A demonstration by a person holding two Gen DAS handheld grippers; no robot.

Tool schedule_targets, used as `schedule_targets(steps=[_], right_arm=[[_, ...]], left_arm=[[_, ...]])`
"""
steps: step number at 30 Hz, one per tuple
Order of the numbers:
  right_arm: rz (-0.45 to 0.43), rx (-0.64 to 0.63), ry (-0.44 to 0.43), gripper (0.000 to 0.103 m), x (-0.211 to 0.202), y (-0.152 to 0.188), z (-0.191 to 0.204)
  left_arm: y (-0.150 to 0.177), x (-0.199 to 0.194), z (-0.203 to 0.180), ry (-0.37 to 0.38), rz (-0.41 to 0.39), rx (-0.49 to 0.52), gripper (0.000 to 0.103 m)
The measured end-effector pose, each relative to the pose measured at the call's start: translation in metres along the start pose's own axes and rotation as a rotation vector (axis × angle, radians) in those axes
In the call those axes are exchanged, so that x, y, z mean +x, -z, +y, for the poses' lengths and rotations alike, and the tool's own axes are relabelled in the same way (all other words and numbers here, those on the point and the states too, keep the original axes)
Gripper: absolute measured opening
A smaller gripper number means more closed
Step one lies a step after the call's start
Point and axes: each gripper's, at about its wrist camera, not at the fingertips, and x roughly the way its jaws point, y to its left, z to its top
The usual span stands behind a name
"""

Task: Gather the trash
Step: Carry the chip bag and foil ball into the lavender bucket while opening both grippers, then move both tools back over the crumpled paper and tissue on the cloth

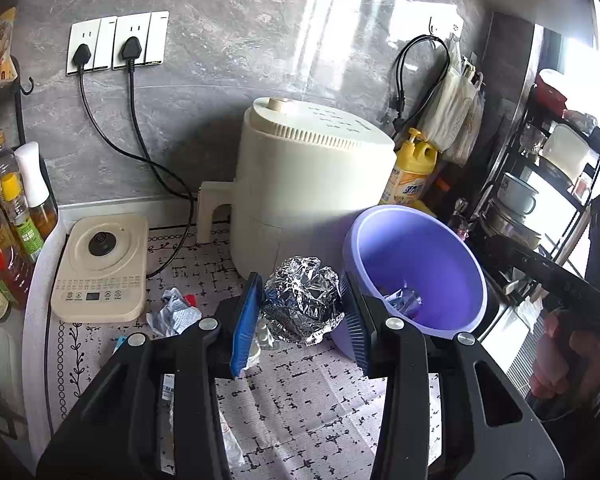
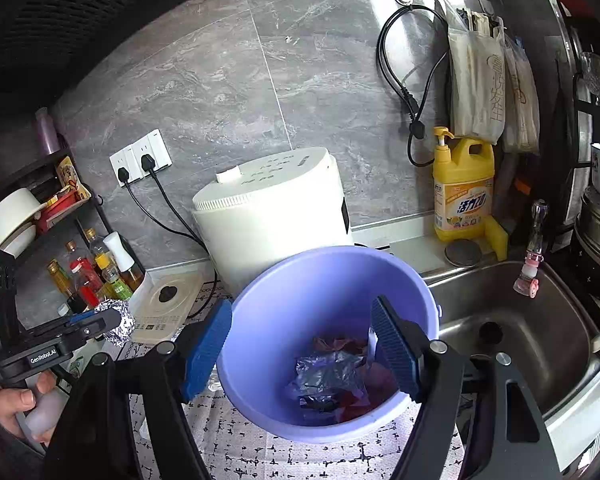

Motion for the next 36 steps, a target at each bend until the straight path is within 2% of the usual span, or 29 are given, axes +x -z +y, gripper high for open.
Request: schedule_targets(steps=[4,7,11,16,17,18,19,22,28,36], right_arm=[[0.023,0.020,-0.005,0.071,-0.013,0.003,-0.030],[0.032,0.014,-0.022,0.076,-0.024,0.006,-0.046],[0.060,0.029,-0.032,0.076,-0.023,0.011,-0.068],[0.062,0.029,-0.014,0.076,-0.021,0.010,-0.088],[0.064,0.031,-0.012,0.076,-0.020,0.010,-0.092],[0.067,0.031,-0.008,0.076,-0.019,0.010,-0.096],[0.070,0.032,-0.006,0.076,-0.018,0.009,-0.099],[0.073,0.031,-0.014,0.076,-0.014,0.007,-0.102],[0.074,0.028,-0.046,0.076,-0.005,0.004,-0.091],[0.072,0.000,-0.071,0.079,0.006,-0.001,-0.054]], left_arm=[[-0.010,0.018,-0.029,0.041,-0.007,-0.007,0.041],[-0.015,0.036,-0.054,0.064,0.001,-0.003,0.041],[-0.021,0.076,-0.082,0.126,0.023,-0.036,0.041],[-0.020,0.107,-0.107,0.118,0.068,-0.033,0.042],[-0.018,0.109,-0.108,0.119,0.078,-0.035,0.044],[-0.016,0.111,-0.108,0.119,0.087,-0.039,0.059],[-0.015,0.110,-0.107,0.111,0.087,-0.048,0.069],[-0.015,0.104,-0.100,0.096,0.080,-0.069,0.078],[-0.020,0.086,-0.088,0.059,0.056,-0.061,0.091],[-0.021,0.058,-0.056,0.006,0.032,-0.041,0.097]])
